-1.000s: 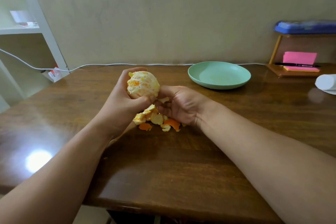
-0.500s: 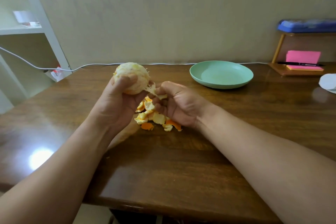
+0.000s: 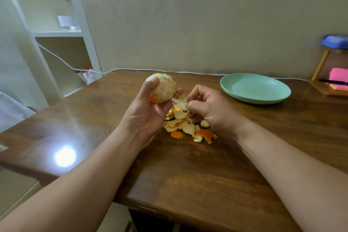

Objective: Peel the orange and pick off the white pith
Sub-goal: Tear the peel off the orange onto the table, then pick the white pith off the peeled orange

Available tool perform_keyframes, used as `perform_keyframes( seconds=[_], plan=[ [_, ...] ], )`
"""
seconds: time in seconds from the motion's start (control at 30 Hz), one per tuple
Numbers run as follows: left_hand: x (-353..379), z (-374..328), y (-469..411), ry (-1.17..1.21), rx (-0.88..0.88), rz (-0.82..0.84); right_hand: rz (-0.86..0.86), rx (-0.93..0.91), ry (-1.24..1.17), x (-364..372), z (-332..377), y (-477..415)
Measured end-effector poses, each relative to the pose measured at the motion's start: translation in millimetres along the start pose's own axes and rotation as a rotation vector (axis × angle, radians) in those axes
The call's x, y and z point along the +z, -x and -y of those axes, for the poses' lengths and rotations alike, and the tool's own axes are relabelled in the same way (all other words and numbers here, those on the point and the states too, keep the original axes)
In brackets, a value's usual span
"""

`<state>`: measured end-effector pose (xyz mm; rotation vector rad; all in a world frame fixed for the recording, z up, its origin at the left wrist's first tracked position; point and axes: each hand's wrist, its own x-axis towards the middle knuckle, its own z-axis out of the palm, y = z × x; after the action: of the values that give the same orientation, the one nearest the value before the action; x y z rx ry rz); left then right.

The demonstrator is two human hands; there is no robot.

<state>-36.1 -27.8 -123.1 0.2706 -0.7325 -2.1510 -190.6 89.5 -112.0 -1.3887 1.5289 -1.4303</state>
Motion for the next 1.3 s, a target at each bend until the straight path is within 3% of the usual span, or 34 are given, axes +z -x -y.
perform_keyframes(
  seconds=[0.13, 0.27, 0.37, 0.5, 0.67, 0.8, 0.93, 1.3],
  plan=[
    [-1, -12, -5, -0.031, 0.168, -0.113, 0.008, -0.039, 0.277, -5, -3, 1],
    [-3, -8, -3, -0.294, 0.199, -0.131, 0.031, -0.103, 0.563, -6, -3, -3],
    [-1, 0, 1, -0.474, 0.167, -0.131, 0.007, -0.12, 0.574, -7, -6, -7],
    [-2, -3, 4, -0.543, 0.156, -0.115, -0.062, -0.144, 0.614, -13, -8, -9],
    [-11, -16, -2, -0.38, 0.29, -0.171, 0.258, -0.263, 1.123, -5, -11, 2],
    [-16, -30, -6, -0.299, 0.385, -0.197, 0.363, -0.429, 1.29, 30, -15, -14],
    [-16, -30, -4, -0.274, 0.393, -0.183, 0.393, -0.283, 1.302, 38, -20, -56],
    [-12, -26, -2, -0.275, 0.306, -0.185, 0.12, 0.009, 1.189, -17, -56, -111]
  ],
)
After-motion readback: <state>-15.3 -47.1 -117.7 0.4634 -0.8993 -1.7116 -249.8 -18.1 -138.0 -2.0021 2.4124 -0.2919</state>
